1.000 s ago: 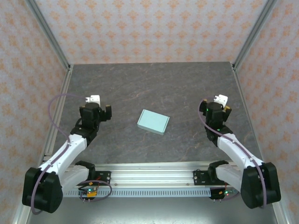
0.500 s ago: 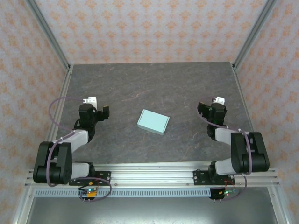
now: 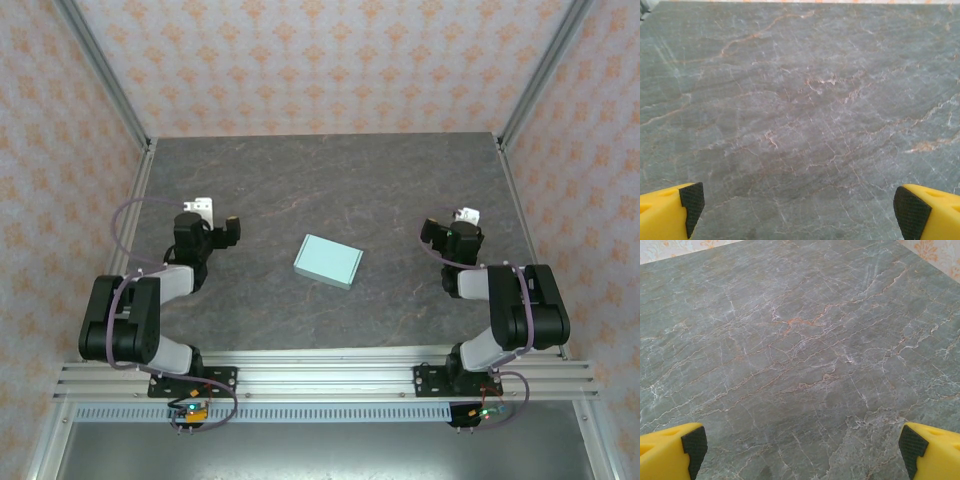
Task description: Fold the paper box
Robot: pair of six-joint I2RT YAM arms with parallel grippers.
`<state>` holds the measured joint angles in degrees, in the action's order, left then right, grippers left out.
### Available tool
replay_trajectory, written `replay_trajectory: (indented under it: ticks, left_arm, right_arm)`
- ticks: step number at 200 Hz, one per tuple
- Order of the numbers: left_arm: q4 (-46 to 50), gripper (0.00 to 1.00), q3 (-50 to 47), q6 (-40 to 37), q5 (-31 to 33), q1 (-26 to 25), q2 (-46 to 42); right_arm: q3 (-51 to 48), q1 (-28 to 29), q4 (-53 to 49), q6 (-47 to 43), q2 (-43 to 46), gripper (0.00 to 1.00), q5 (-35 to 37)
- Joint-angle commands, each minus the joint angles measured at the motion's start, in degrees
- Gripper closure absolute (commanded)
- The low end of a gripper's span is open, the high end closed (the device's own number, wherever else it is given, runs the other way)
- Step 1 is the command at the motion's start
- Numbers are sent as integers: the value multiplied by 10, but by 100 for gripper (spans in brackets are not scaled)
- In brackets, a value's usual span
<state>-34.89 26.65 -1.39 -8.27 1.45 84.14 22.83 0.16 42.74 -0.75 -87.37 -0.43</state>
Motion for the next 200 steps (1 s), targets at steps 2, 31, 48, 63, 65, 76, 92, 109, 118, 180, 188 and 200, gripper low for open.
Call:
replay_trajectory:
  ticks: [2, 31, 48, 63, 65, 76, 92, 109, 118, 180, 188, 200]
  left_arm:
    - [-159, 0, -48, 8, 25, -4, 35]
    - [-70, 0, -24, 5, 30, -7, 13]
    - [-80, 0, -27, 5, 27, -6, 15]
    - [-84, 0, -26, 6, 29, -5, 16]
    - [-86, 0, -28, 6, 29, -6, 17]
    - [-83, 0, -27, 5, 30, -7, 16]
    - [-87, 0, -27, 5, 30, -7, 16]
    - [-89, 0, -28, 4, 31, -7, 17]
    - [-86, 0, -27, 4, 32, -7, 17]
    - [-83, 0, -25, 2, 47, -14, 18]
    - [-83, 0, -25, 2, 47, -15, 18]
    - [-83, 0, -25, 2, 47, -14, 18]
  right_arm:
    - [10, -3, 17, -6, 3, 1, 5]
    - [10, -2, 16, -6, 3, 1, 5]
    - [9, -2, 17, -6, 4, 1, 4]
    - [9, -1, 18, -7, 4, 1, 6]
    - [9, -1, 17, -7, 4, 1, 6]
    - [8, -2, 19, -7, 4, 1, 6]
    - [8, -1, 19, -7, 5, 1, 6]
    - [8, -1, 18, -7, 5, 1, 7]
    - [8, -1, 19, -6, 5, 1, 6]
    - [11, 1, 16, -9, 4, 1, 10]
    - [11, 1, 16, -10, 4, 1, 10]
    - [11, 1, 15, -9, 3, 1, 10]
